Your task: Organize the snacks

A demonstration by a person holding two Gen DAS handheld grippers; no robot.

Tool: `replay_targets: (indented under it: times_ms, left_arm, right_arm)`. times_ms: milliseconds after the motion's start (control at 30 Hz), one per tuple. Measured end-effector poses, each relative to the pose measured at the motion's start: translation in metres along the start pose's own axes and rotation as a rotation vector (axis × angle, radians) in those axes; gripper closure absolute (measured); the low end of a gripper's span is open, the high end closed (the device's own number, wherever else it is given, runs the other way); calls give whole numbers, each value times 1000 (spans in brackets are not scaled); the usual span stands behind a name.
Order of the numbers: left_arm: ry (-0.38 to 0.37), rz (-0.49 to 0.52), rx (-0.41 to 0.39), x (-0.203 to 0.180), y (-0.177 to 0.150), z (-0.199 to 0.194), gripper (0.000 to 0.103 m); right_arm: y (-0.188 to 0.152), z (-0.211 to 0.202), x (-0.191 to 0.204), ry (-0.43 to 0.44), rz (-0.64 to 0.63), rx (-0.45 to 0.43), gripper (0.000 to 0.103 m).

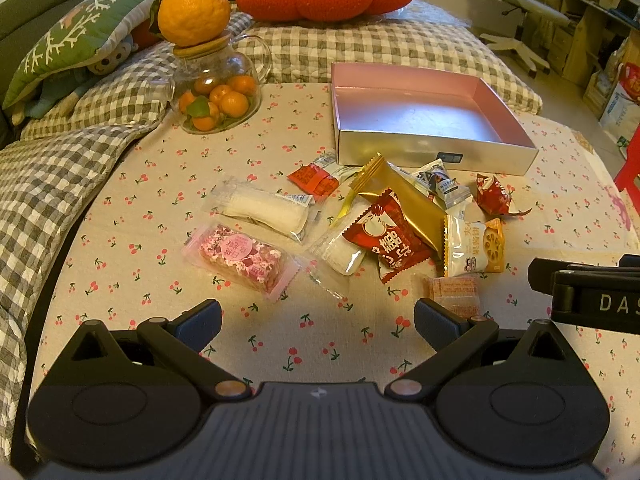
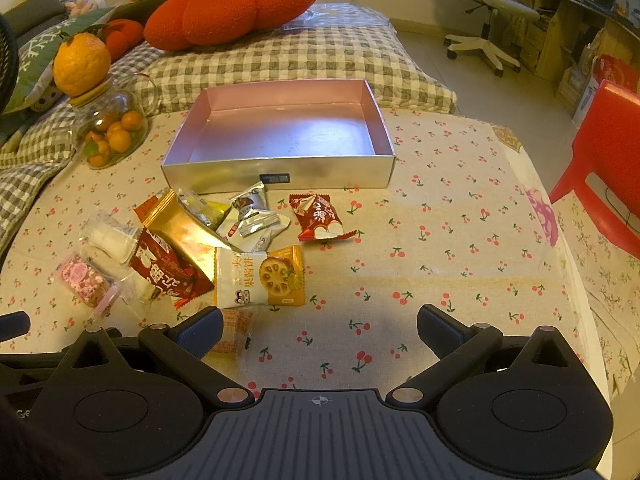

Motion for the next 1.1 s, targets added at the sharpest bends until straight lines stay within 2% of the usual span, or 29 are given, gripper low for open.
replay_targets:
  times_ms: [633,833,967,1100]
  left_arm:
    - [-21,9,14,8,10,2,0]
    - [-98,11,19,13,24,8,0]
    - [-134,23,41,15,30,13,1]
    - [-188,-24,64,19,36,18,3]
  right_arm:
    - [7,1,-5,-5,-10,0,0]
    - [20,3,-7,28,-26,16,0]
    - [27,10,-9,86,-7,65,0]
    - [34,15,-8,139,17,98,0]
Point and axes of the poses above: each gripper's, at about its wrist camera, not at the fingertips, and z roughly the way its jaws point, x to its left, y to its top, the point moved 8 cm from there along z, roughly the way its jaws point, and after that the axes turned 13 degrees about -y, right-handed, at the moved point
